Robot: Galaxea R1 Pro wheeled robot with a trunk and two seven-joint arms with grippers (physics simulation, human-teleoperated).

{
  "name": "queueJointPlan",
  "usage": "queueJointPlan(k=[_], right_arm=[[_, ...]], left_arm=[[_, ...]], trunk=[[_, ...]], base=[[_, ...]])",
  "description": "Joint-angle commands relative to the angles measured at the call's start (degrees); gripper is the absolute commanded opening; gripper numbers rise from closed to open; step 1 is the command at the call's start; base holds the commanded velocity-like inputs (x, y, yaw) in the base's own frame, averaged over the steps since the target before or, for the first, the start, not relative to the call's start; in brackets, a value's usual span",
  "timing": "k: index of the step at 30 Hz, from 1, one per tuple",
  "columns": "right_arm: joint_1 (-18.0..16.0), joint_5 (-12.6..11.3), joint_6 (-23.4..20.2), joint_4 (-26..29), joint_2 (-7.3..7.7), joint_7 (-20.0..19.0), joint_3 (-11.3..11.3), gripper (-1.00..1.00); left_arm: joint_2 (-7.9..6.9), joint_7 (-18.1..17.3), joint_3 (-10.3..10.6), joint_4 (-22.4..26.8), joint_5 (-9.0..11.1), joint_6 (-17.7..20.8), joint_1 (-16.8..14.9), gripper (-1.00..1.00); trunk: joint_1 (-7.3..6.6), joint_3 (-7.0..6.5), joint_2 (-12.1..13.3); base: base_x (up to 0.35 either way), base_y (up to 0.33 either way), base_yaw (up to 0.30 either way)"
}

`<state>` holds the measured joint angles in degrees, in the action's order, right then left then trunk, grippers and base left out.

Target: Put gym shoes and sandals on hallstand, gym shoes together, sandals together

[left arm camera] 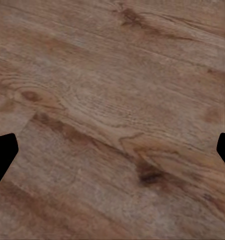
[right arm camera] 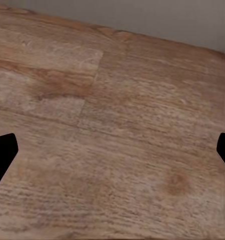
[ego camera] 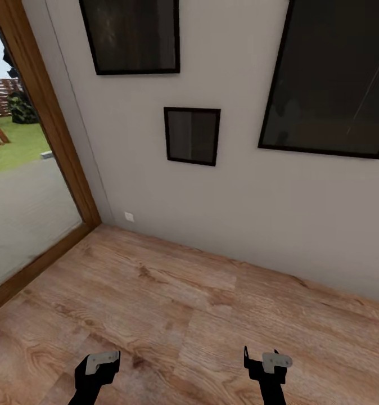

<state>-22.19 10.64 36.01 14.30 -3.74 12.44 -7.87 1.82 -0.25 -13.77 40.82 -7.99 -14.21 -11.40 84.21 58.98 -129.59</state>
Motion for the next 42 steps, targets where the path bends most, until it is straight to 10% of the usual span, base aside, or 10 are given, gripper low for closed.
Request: queueJointPlan(k=[1, 42], right_arm=[[-0.05, 0.61, 0.11, -0.06, -0.04, 0.30, -0.31, 1.00], [-0.05, 0.61, 0.11, -0.06, -0.04, 0.30, -0.31, 1.00]], left_arm=[[0.06, -0.02, -0.29, -0.01, -0.61, -0.21, -0.02, 1.00], [0.02, -0.01, -0.29, 0.02, -0.63, -0.29, -0.02, 1.00]], trunk=[[-0.01, 0.05, -0.02], [-0.01, 0.05, -0.02]], base=[[0.023, 0.017, -0.282], [0.001, 0.001, -0.291]])
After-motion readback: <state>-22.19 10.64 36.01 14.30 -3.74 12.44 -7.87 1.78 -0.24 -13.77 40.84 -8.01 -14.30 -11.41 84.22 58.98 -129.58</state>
